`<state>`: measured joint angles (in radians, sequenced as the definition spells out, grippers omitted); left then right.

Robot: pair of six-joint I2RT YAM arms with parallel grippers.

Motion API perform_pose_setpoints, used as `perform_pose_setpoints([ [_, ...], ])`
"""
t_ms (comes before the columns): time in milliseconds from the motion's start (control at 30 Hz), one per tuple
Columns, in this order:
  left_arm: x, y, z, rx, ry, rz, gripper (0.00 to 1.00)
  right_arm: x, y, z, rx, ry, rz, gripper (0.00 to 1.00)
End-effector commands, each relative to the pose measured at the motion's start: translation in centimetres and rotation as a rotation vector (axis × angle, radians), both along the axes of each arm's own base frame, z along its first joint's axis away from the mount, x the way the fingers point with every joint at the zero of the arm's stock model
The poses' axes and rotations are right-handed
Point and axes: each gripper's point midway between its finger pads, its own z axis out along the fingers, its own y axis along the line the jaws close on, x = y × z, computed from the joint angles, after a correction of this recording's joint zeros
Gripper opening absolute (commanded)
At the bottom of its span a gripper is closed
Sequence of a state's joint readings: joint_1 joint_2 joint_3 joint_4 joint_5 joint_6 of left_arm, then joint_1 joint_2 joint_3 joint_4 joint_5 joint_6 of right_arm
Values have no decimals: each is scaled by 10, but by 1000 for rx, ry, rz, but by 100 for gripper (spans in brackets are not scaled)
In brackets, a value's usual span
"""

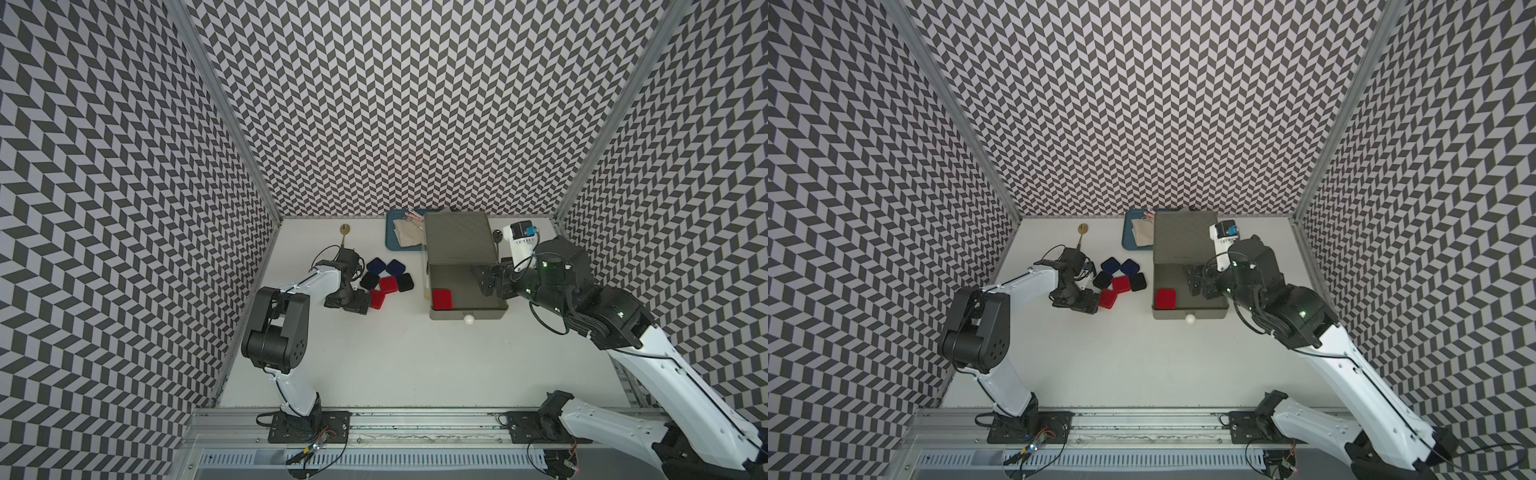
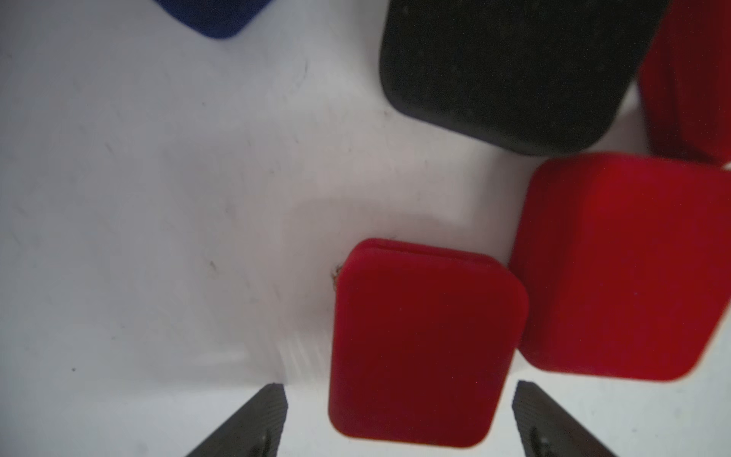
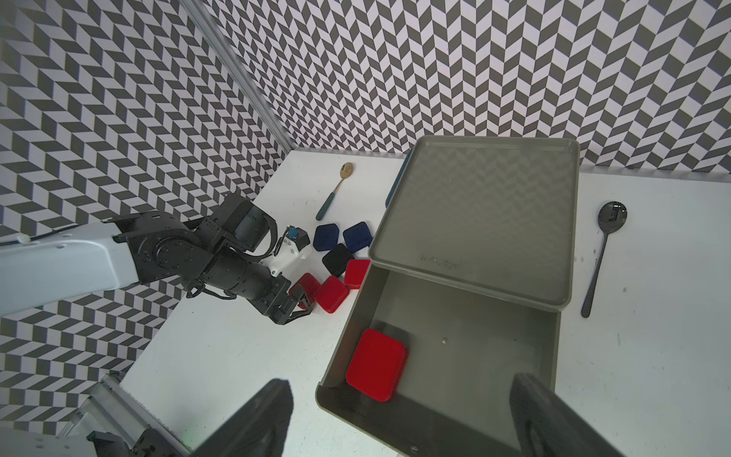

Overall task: Place the brooch boxes into the drawer by color
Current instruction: Pick up the brooch box from the center of the board.

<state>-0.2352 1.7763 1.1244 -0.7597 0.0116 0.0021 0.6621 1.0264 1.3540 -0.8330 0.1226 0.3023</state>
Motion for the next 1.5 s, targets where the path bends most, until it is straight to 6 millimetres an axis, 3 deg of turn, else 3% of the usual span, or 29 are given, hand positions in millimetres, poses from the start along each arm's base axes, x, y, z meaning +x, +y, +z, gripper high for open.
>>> perform_pose_setpoints([
  [0,11,2,2,6,-24,18,90,1,-2,10,27,-43,-4,90],
  [200,14,6,-1,5,-20,46,83,1,-3,5,23,-37,-6,90],
  [733,25,3,-3,3,-18,42,80,3,-3,1,17,-33,-3,90],
  [933,24,4,-4,5,-15,46,67,3,0,0,19,-29,4,90],
  [1100,25,7,1,11,-37,59,62,3,2,-1,30,-20,11,90],
  [1267,25,9,14,13,-75,69,52,1,7,0,46,-14,36,90],
  [1467,18,2,61,-31,-214,70,51,-1,12,6,70,-17,60,90],
])
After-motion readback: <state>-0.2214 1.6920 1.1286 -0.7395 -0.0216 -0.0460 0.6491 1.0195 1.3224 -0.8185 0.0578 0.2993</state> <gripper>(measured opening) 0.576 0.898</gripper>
